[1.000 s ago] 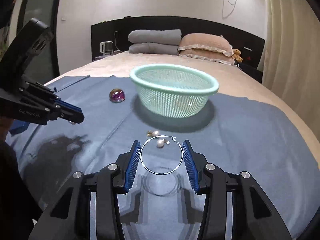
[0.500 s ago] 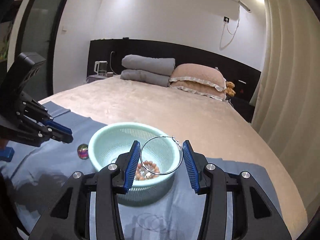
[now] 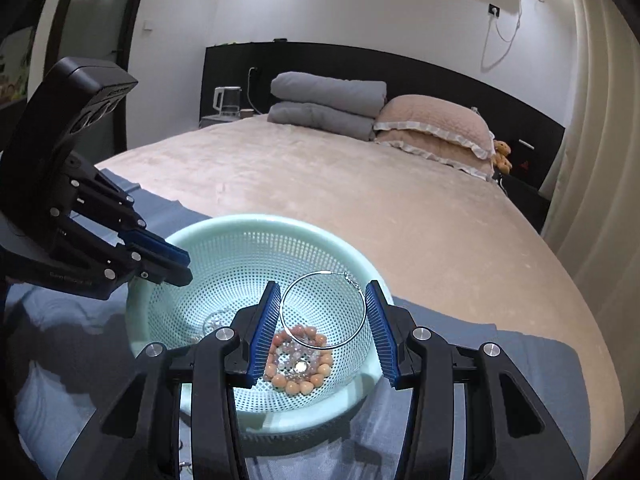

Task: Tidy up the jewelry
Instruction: 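Carry the ring and hoop over the green basket and open both tools, then grasp a pearl earring with the left tool while the right tool grasps the other pearl earring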

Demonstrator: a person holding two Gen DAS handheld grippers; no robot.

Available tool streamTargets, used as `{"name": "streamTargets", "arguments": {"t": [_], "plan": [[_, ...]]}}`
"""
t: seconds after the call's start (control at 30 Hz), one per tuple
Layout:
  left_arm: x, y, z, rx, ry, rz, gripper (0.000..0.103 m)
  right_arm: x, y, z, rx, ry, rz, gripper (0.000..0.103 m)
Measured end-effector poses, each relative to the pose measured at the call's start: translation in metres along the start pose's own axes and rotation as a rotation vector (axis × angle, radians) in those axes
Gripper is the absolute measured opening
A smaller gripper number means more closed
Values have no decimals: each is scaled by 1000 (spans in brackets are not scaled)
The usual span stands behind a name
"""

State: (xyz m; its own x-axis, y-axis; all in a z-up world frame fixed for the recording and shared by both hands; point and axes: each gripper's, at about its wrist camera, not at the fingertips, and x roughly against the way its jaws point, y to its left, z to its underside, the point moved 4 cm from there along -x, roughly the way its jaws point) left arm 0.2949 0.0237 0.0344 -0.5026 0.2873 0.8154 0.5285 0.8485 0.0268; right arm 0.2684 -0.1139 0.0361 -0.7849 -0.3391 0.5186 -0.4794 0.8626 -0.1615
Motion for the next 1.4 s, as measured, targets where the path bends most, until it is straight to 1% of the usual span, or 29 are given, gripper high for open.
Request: {"name": "streamTargets", "arguments": {"t": [0.2,0.27,0.3,0.33,0.37,0.4,0.47,0.5,0.57,0.6,0.7,0.77,0.83,0.9,0.97,1.1,1.2,1.27,1.37,1.4], "plan": [[-17,5,1,-6,29,10,13,-15,-6,6,-19,29,-27,42],[-17,6,1,0,25,20,15,-16,-8,6,-29,30,-32,50],[-15,7,2,1,17,24,25,-14,-9,5,-30,18,-29,61],[-11,8,2,0,6,24,47,-9,-10,5,-27,1,-22,73],[-6,9,2,-5,-12,20,59,-5,-12,3,-19,-17,-19,79],[2,10,2,-14,-36,19,69,2,-13,3,-7,-35,-15,88],[16,12,3,-42,-60,-2,85,14,-17,3,26,-61,-21,88],[24,14,4,-66,-73,-30,97,20,-20,5,42,-70,-29,88],[42,18,9,-130,-110,-84,97,35,-25,9,79,-85,-39,89],[49,20,13,-155,-116,-98,97,41,-28,12,96,-84,-37,89],[62,28,25,-185,-100,-110,97,56,-35,22,125,-70,-24,89],[68,31,33,-184,-91,-98,97,65,-39,27,118,-58,-32,89],[71,28,41,-176,-79,-56,97,73,-42,31,110,-43,-33,89],[73,20,51,-182,-77,18,97,82,-40,36,113,-40,-44,89],[71,8,61,-211,-72,78,97,88,-36,41,126,-29,-73,89],[60,-18,75,-268,-54,159,97,93,-20,55,154,0,-172,89],[44,-36,79,-280,-37,231,97,86,-1,70,155,37,-260,89],[29,-45,77,-277,-21,256,97,76,13,82,169,78,-298,88],[6,-54,74,-243,10,290,90,59,31,95,190,121,-331,87],[-1,-56,73,-234,18,299,85,55,34,99,186,133,-351,82]]}}
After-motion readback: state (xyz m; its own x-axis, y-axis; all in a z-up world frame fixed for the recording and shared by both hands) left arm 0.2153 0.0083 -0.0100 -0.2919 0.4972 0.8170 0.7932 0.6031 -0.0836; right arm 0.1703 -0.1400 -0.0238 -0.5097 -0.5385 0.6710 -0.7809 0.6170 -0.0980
